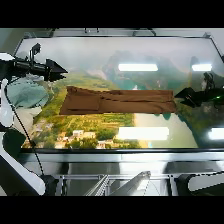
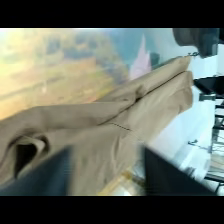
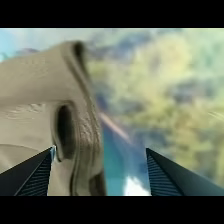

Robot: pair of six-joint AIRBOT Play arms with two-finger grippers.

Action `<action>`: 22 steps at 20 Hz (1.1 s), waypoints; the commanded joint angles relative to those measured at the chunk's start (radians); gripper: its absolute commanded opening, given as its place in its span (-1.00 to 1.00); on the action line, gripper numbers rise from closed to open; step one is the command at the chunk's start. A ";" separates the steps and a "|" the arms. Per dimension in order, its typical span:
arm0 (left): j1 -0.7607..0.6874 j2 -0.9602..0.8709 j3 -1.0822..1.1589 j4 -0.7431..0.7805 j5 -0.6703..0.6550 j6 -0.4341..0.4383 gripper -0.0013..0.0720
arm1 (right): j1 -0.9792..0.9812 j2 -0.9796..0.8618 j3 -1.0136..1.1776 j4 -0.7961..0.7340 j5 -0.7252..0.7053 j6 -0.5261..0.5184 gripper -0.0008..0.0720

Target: Fold the shirts.

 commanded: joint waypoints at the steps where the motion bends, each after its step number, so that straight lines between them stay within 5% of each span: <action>1: -0.016 0.025 -0.061 -0.013 -0.011 -0.002 -0.75 | 0.011 -0.066 0.011 0.056 0.018 0.018 0.81; 2: -0.034 0.025 -0.065 -0.013 -0.024 0.011 -0.97 | 0.027 -0.085 0.011 0.116 0.026 -0.015 0.80; 4: -0.084 0.025 -0.065 -0.011 -0.021 0.011 -0.97 | 0.071 -0.115 0.013 0.206 0.035 -0.062 0.80; 7: -0.198 0.025 -0.065 0.061 0.007 0.010 -0.97 | 0.141 -0.140 0.027 0.211 0.048 -0.062 0.05; 8: -0.251 0.025 -0.065 0.109 0.019 0.003 -0.97 | 0.154 -0.140 0.031 0.210 0.066 -0.063 -0.80; 9: -0.301 0.025 -0.065 0.159 0.035 -0.010 -0.97 | 0.158 -0.140 0.043 0.210 0.103 -0.066 -0.92; 15: -0.615 0.014 -0.065 0.439 0.269 -0.074 -0.93 | 0.097 -0.042 0.072 0.146 0.304 -0.077 -0.92; 22: -0.815 -0.151 0.042 0.408 0.248 -0.156 -0.92 | -0.016 0.094 0.074 0.124 0.417 -0.092 -0.92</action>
